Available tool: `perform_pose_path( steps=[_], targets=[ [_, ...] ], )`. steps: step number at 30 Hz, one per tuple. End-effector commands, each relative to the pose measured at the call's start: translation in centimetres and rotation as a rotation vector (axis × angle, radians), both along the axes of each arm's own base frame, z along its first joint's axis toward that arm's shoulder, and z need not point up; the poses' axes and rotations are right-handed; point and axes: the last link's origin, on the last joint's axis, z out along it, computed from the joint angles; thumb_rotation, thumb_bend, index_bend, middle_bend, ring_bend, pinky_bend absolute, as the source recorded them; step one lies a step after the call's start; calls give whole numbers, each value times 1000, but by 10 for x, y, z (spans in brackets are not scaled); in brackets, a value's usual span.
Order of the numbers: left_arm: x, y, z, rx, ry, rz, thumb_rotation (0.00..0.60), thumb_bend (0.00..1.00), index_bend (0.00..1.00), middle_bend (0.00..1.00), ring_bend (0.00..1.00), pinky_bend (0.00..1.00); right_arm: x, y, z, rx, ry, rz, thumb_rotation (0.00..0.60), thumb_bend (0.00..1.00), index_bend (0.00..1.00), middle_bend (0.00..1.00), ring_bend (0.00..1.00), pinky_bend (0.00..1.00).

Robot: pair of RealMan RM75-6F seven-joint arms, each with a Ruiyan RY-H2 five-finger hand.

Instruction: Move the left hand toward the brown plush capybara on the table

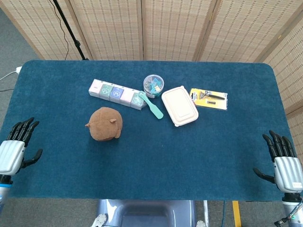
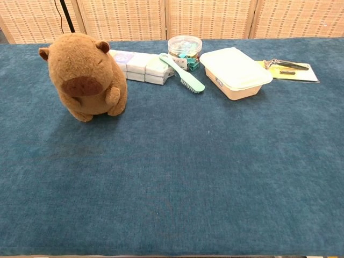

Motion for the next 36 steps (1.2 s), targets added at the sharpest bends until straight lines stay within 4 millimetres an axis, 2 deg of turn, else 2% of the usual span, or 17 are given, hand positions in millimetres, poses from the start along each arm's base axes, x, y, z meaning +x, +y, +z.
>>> perform_pose_path(
  steps=[1, 6, 14, 23, 31, 36],
  targets=[
    [25, 19, 4, -45, -21, -48, 600, 412, 157, 0, 0, 0, 0, 0, 1, -1, -3, -4, 600, 0, 0, 0, 0, 0],
    [44, 38, 0, -64, -38, -63, 600, 411, 272, 0, 0, 0, -1, -1, 2, 2, -14, -9, 600, 0, 0, 0, 0, 0],
    [66, 62, -16, -72, -98, -69, 600, 408, 359, 0, 0, 0, -1, -1, 4, 10, -29, -15, 600, 0, 0, 0, 0, 0],
    [64, 82, -38, -82, -173, -27, 600, 440, 438, 0, 0, 0, -2, -2, 6, 11, -44, -25, 600, 0, 0, 0, 0, 0],
    [59, 89, -55, -98, -232, -4, 600, 440, 442, 0, 0, 0, -3, -4, 5, 23, -52, -32, 600, 0, 0, 0, 0, 0],
    [62, 89, -62, -89, -273, -26, 600, 439, 442, 0, 0, 0, -3, -4, 5, 26, -55, -36, 600, 0, 0, 0, 0, 0]
  ],
)
